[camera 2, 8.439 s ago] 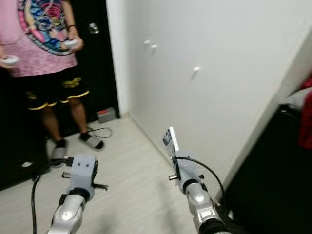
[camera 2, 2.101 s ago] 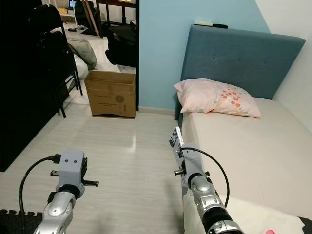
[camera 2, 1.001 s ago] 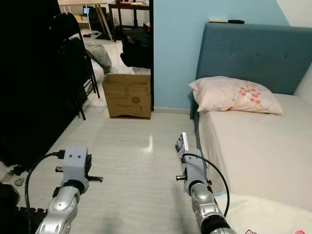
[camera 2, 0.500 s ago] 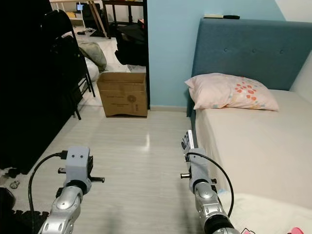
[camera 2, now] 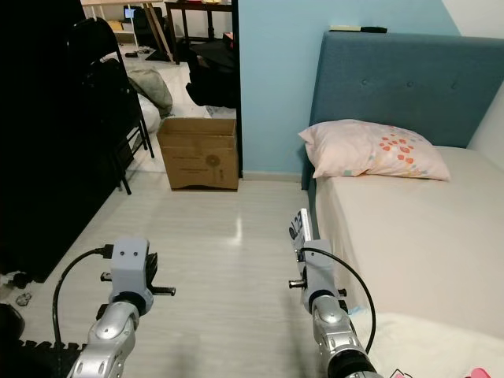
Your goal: Clean up the room
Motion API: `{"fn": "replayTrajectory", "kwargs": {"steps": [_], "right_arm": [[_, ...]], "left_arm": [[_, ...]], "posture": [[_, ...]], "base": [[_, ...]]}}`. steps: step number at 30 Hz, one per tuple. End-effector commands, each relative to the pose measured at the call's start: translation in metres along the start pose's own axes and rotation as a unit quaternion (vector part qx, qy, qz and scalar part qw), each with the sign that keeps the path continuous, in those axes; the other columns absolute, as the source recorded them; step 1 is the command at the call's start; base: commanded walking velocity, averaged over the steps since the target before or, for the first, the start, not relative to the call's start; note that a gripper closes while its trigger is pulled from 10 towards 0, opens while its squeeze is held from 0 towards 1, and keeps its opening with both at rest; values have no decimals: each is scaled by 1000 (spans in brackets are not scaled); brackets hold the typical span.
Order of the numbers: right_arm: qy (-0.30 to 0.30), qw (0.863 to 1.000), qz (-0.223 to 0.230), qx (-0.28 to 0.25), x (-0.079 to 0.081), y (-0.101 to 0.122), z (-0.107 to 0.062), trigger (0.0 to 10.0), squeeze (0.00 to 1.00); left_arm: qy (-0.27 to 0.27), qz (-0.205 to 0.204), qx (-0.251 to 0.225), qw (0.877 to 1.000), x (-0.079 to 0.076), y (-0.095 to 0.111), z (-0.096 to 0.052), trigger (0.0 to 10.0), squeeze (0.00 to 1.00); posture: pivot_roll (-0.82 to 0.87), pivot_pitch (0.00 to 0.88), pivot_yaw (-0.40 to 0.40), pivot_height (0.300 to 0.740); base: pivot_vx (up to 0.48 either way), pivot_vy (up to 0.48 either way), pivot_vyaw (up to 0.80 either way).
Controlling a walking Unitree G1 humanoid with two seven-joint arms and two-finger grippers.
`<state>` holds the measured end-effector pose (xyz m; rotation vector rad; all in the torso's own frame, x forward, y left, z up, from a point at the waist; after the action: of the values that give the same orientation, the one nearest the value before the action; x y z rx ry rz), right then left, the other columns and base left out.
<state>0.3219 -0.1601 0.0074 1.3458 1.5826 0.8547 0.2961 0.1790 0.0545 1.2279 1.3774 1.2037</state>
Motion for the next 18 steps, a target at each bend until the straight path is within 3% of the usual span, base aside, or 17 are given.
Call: {"fn": "replayTrajectory", "kwargs": {"steps": [1, 18], "right_arm": [[-8, 999, 14, -30, -3, 11, 1, 10000, 0], [-1, 999, 24, -43, -2, 15, 0, 10000, 0]], "left_arm": [[-5, -5, -10, 1000, -3, 4, -1, 10000, 0], [-12, -2, -14, 1000, -3, 5, -2, 10000, 0]], "posture": [[49, 10, -32, 740], [53, 5, -33, 740]], "base": [[334, 0, 0], [339, 0, 0]]}}
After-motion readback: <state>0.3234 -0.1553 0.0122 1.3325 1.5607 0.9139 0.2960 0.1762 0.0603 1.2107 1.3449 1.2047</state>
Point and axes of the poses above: a point about 5 cm out from each wrist's last joint towards the gripper, its own z axis pointing out of the wrist towards the gripper, its own y axis along the axis of the wrist's last joint, x = y × z, the point moved 2 cm from there along z, pointing out of the wrist towards the gripper, and after that the axes turned 5 degrees about -z, right-handed, at the moved point
